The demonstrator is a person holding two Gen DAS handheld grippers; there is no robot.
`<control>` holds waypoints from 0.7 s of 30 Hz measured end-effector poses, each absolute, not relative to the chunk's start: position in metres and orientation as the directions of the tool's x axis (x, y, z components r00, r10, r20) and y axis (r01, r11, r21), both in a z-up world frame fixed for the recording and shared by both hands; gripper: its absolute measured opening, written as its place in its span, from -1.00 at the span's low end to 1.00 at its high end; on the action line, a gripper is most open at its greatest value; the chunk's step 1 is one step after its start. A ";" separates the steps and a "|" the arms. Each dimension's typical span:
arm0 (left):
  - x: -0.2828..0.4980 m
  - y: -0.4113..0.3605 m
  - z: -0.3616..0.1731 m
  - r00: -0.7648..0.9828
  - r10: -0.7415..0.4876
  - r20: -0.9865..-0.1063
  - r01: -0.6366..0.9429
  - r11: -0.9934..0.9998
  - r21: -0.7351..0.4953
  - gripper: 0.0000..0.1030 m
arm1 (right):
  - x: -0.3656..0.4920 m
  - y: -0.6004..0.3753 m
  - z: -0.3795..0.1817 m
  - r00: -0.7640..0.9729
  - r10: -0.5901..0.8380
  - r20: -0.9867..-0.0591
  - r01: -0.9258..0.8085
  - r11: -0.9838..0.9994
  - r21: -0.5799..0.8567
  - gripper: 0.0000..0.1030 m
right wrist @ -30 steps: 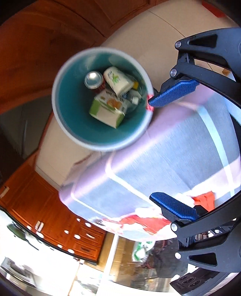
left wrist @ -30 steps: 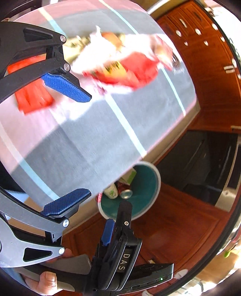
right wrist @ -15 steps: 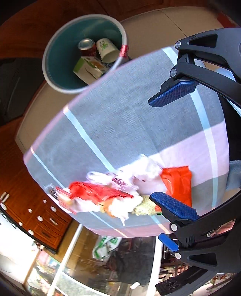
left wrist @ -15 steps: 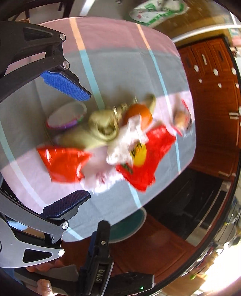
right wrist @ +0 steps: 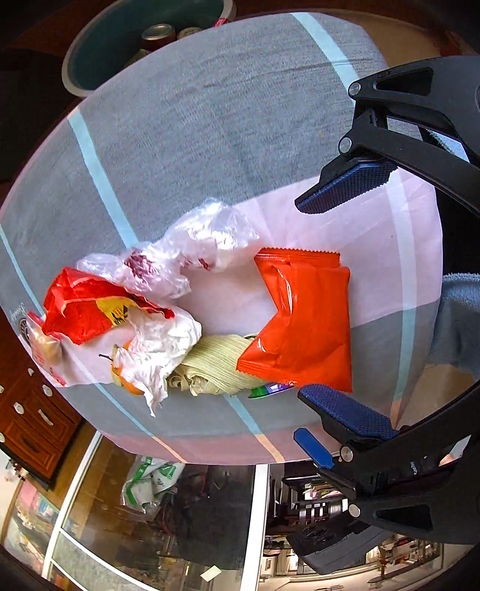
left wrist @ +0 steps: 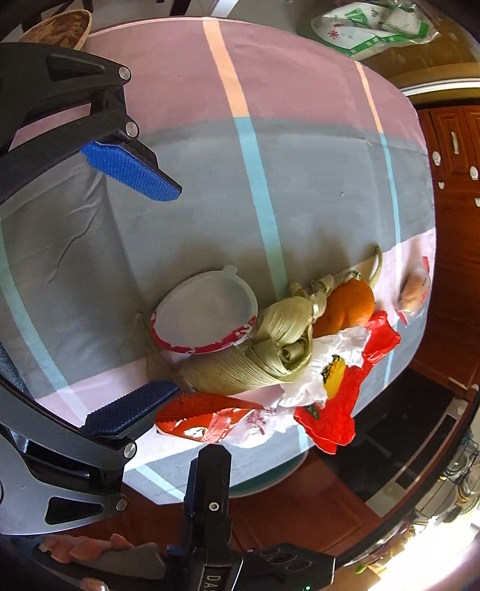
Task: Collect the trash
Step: 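Grasp the orange snack packet with the right tool while the left tool grasps the white lid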
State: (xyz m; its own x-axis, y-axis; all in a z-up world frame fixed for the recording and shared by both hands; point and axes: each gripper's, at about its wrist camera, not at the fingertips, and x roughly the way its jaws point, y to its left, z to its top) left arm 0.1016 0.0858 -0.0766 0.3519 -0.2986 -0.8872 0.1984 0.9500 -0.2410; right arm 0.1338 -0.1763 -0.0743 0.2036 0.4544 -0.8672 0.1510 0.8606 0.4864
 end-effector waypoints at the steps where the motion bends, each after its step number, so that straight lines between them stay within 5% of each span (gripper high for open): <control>1: 0.101 0.088 -0.079 0.346 -0.302 -0.888 0.195 0.949 -0.247 0.89 | 0.135 -0.172 -0.077 0.194 0.452 -0.871 0.149 0.864 0.481 0.73; 12: 0.101 0.108 -0.092 0.315 -0.346 -0.884 0.160 0.937 -0.310 0.89 | 0.140 -0.153 -0.100 0.181 0.425 -0.887 0.113 0.887 0.447 0.72; 18: 0.105 0.099 -0.096 0.296 -0.363 -0.884 0.187 0.929 -0.318 0.89 | 0.140 -0.155 -0.092 0.200 0.431 -0.880 0.070 0.889 0.452 -0.11; 21: 0.111 0.091 -0.100 0.289 -0.351 -0.891 0.206 0.931 -0.300 0.89 | 0.139 -0.161 -0.086 0.208 0.416 -0.885 0.058 0.898 0.436 -0.16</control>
